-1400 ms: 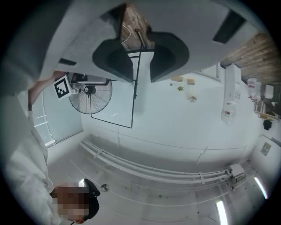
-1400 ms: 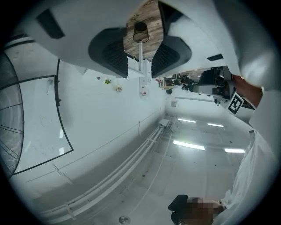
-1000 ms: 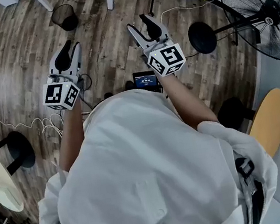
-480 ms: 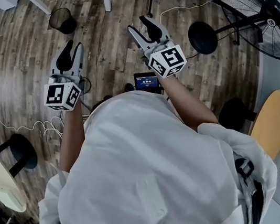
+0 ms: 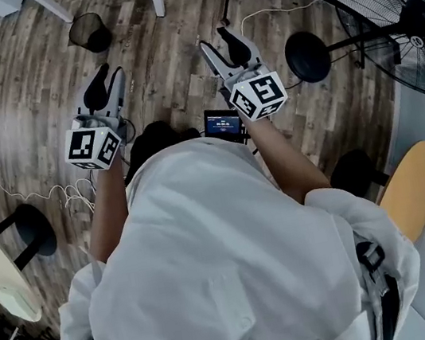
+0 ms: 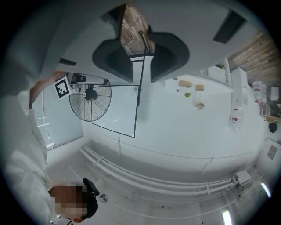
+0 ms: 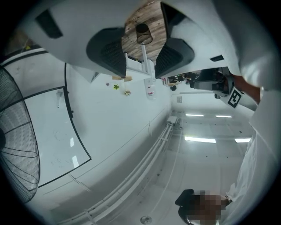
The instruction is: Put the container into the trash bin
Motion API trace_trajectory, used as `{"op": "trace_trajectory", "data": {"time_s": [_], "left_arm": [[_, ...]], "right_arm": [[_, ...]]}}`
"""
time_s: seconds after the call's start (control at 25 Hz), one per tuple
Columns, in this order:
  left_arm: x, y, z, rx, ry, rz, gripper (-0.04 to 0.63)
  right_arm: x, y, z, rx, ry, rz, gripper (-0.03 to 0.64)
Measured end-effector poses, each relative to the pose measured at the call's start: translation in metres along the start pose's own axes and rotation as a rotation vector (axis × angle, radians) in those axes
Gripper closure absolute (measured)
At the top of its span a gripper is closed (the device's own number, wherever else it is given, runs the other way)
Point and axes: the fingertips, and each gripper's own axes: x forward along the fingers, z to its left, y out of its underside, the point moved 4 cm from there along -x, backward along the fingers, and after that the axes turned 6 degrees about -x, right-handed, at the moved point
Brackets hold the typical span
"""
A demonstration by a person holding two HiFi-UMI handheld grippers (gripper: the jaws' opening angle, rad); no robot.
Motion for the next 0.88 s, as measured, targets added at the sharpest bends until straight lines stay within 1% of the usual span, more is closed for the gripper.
{"op": "trace_trajectory", "data": {"time_s": [0.16,0.36,0.52,0.64,0.88], "left_arm": [[0.023,0.001,0.02,-0.012,-0.002,-0.005,0.476],[0.064,-0.002,0.068,-0.031,-0.007,-0.024,0.476],[0.108,-0.013,0.124,-0.051,-0.012,-0.028,0.476],[0.135,-0.026,0.166,-0.031,-0.003,-0.021,0.476],[0.185,-0.056,0.263,-0.033,-0.034,-0.045,0.476]], "right_arm": [[0.023,0.003,-0.014,-0.001,-0.002,0.005,0.391],[0.074,0.013,-0.04,-0.003,0.004,0.031,0.391],[0.14,0.015,-0.066,0.006,-0.004,0.047,0.393],[0.197,0.013,-0.078,-0.006,-0.032,0.062,0.4],[0.307,0.005,-0.103,-0.035,-0.057,0.081,0.4]]}}
